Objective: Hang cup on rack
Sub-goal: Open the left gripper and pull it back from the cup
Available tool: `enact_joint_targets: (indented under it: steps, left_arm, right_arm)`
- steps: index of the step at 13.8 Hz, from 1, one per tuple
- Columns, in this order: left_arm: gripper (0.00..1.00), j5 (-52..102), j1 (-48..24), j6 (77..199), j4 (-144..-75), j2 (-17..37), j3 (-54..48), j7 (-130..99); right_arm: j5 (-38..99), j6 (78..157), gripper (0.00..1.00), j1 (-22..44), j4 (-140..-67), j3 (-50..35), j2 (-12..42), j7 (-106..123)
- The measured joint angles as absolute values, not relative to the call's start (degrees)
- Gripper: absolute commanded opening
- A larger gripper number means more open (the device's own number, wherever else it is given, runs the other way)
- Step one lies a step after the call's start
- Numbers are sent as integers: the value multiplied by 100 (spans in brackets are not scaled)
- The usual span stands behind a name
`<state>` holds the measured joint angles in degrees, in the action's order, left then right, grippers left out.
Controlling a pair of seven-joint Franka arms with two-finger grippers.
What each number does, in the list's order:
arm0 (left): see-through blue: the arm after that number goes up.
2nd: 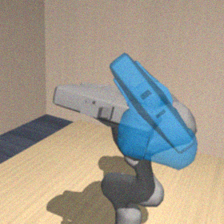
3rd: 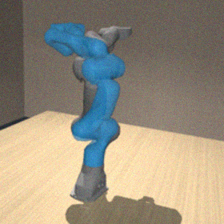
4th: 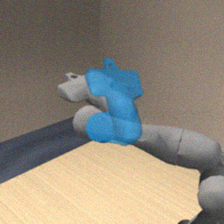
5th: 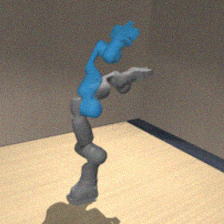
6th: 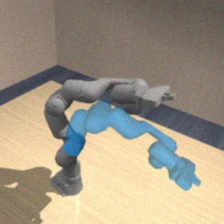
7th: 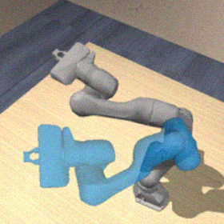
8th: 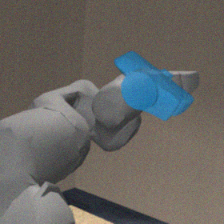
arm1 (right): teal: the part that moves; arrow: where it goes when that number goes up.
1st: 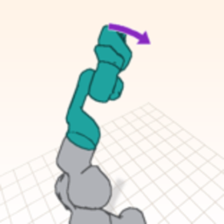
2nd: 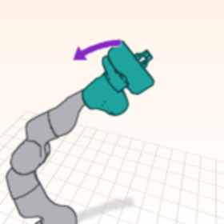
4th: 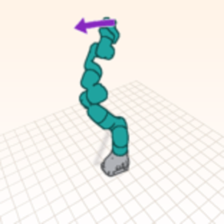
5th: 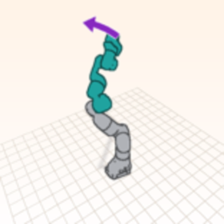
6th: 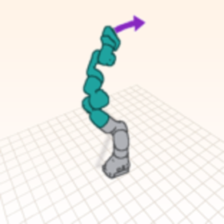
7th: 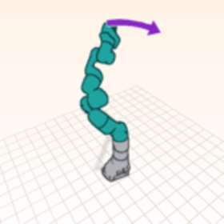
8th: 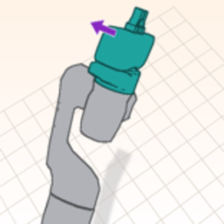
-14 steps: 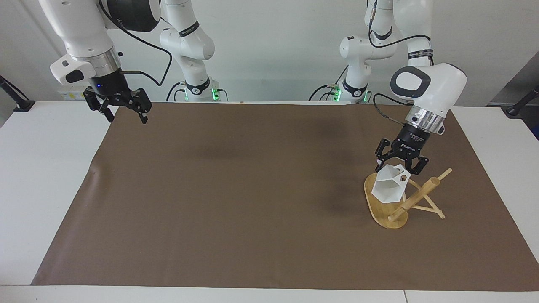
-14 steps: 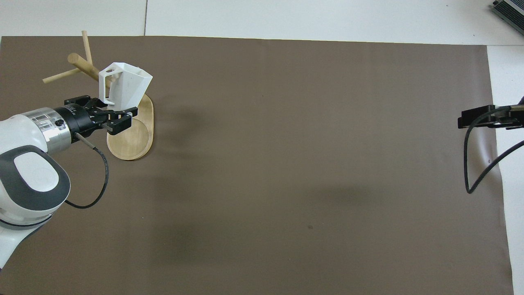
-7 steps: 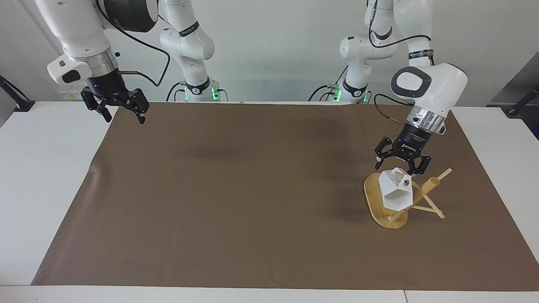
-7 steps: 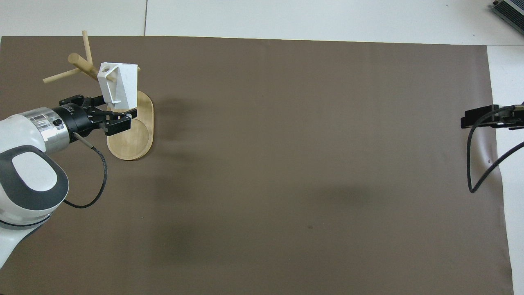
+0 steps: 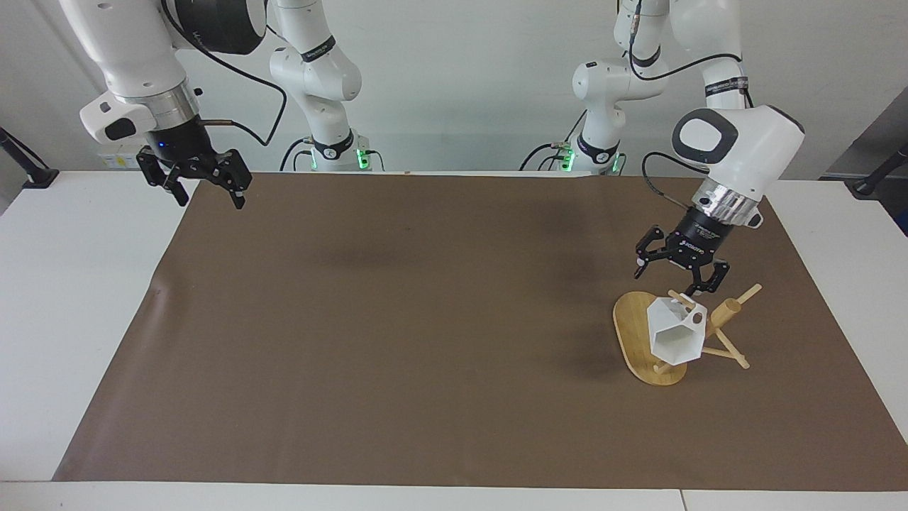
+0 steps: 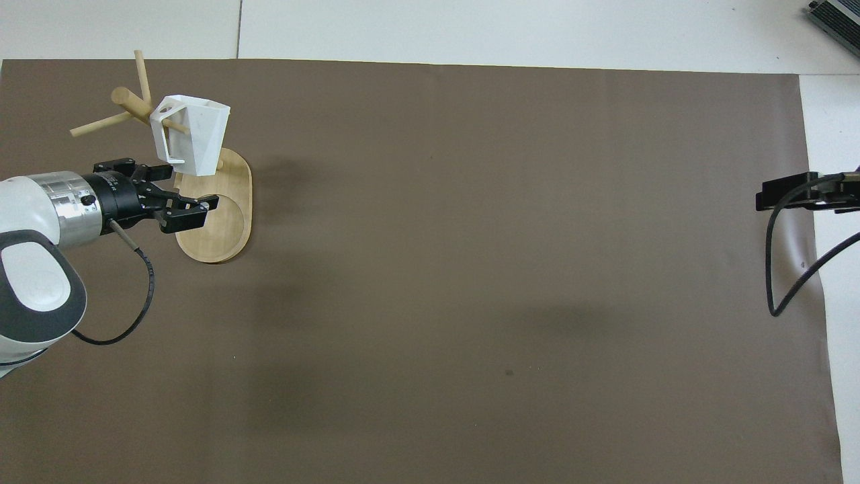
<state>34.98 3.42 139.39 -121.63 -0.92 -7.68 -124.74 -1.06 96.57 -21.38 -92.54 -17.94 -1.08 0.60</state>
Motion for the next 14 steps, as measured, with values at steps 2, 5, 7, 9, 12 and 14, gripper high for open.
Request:
enact_joint_targets:
  steps: [2, 5, 7, 9, 12, 14]
  left_arm:
    - [100, 3035, 381, 13419, -12002, -166, -761, -12478]
    - [100, 2180, 397, 12694, -11814, -408, -765, -12478]
    - [100, 1660, 397, 12228, -11601, -557, -770, -12448]
    - [100, 1403, 398, 11835, -11353, -629, -772, -12121]
    - [100, 1268, 432, 11326, -10878, -652, -753, -11182]
    - [100, 1227, 536, 11078, -10591, -653, -746, -10406]
  right_arm:
    - [-106, 9656, 100, -2138, -9255, -1795, -108, 60]
    - [-106, 9655, 100, -2138, -9255, -1795, -108, 60]
    - [-106, 9655, 100, -2138, -9255, -1795, -108, 60]
    - [-106, 9655, 100, -2138, -9255, -1795, -108, 60]
    - [-106, 9655, 100, -2138, -9255, -1795, -108, 60]
    - [-106, 9655, 100, -2138, -9255, -1795, -108, 60]
